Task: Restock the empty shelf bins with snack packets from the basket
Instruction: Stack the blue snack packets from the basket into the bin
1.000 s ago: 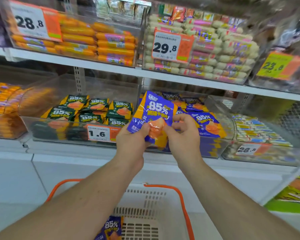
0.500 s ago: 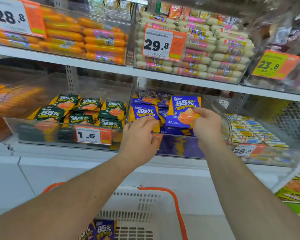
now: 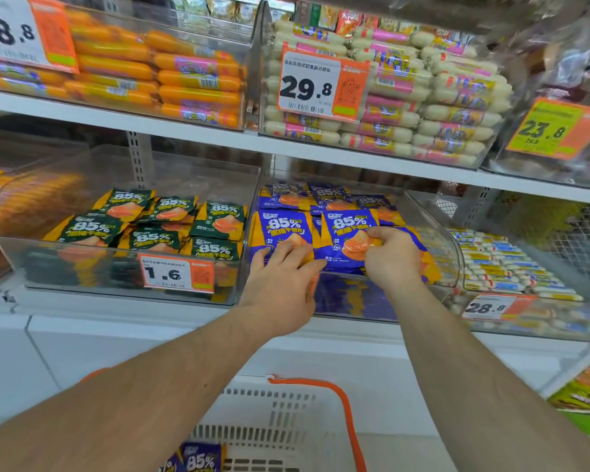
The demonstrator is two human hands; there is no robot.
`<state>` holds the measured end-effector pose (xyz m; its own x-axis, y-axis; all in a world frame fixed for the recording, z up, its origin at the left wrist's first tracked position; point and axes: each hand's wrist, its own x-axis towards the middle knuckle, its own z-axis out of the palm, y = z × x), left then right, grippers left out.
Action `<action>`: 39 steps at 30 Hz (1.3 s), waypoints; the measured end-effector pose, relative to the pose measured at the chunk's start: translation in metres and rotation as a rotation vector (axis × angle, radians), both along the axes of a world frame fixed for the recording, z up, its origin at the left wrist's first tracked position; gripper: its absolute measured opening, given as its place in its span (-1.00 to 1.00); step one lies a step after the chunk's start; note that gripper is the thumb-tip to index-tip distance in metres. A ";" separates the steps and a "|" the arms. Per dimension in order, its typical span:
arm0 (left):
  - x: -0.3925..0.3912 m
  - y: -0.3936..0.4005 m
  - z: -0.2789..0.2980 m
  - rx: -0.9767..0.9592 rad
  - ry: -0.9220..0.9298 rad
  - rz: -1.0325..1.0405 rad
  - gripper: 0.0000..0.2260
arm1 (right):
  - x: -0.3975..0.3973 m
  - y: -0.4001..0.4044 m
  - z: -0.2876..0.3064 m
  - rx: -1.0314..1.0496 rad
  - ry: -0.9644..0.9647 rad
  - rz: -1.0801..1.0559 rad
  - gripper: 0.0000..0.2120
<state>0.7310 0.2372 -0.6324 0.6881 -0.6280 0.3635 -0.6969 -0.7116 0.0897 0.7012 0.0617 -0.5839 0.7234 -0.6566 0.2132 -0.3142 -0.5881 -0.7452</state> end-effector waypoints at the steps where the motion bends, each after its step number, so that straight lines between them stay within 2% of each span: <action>1: 0.000 0.000 -0.002 0.001 -0.006 0.003 -0.48 | 0.001 -0.002 -0.001 -0.015 -0.005 0.002 -0.57; 10: -0.002 -0.003 -0.006 -0.063 -0.024 0.016 -0.50 | -0.005 -0.001 -0.005 -0.124 0.022 0.043 -0.56; 24: -0.004 -0.003 -0.002 -0.044 0.010 0.014 -0.51 | -0.005 -0.002 -0.020 -0.138 -0.063 0.016 -0.62; 28: -0.005 -0.003 0.001 -0.094 0.017 0.011 -0.51 | -0.001 -0.002 -0.028 -0.231 -0.197 -0.030 -0.70; 31: -0.016 0.012 0.001 -0.208 -0.106 -0.068 -0.57 | -0.007 0.012 -0.030 -0.408 -0.467 -0.066 -0.79; 33: -0.021 0.034 -0.003 -0.239 -0.184 -0.118 -0.60 | -0.014 0.034 -0.032 -0.542 -0.647 0.022 -0.83; 35: -0.025 0.066 -0.010 -0.178 -0.184 -0.147 -0.64 | -0.018 0.064 -0.045 -0.578 -0.700 0.240 -0.84; 37: -0.033 0.101 -0.016 0.012 -0.038 -0.118 -0.63 | -0.022 0.098 -0.070 -0.541 -0.615 0.469 -0.83; 39: -0.035 0.133 -0.028 0.281 0.195 -0.052 -0.64 | -0.025 0.128 -0.099 -0.517 -0.392 0.645 -0.80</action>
